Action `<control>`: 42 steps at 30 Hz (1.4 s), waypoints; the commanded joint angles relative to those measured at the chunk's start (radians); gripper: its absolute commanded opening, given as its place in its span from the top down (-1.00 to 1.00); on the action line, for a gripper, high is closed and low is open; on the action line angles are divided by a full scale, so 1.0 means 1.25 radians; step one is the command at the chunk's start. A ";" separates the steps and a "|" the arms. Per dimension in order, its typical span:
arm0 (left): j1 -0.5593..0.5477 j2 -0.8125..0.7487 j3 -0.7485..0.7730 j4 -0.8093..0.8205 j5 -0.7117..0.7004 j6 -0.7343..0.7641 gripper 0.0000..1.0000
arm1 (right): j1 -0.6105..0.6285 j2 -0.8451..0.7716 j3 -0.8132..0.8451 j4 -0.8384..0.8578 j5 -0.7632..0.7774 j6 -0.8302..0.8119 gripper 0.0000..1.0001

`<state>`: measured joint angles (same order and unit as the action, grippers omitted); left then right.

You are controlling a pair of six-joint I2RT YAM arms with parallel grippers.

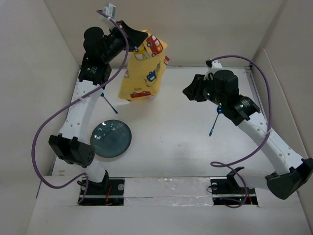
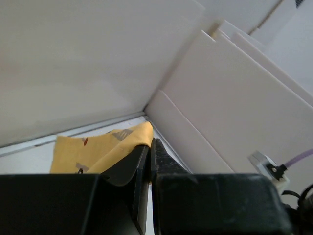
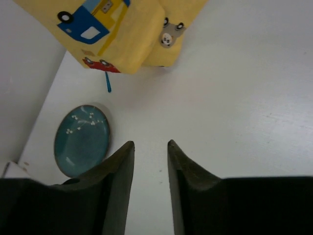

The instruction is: Set the dinner table for one person

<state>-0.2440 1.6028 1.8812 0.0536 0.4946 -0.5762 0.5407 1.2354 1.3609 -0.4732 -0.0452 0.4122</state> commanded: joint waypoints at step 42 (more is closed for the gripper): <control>-0.083 0.522 0.004 -0.329 -0.329 0.252 -0.21 | -0.106 0.000 -0.260 0.003 0.069 0.167 0.75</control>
<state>-0.3565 2.2761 1.8488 -0.3332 0.0948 -0.2905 0.4126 1.2770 1.0325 -0.4721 0.0444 0.6186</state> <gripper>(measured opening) 0.603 0.124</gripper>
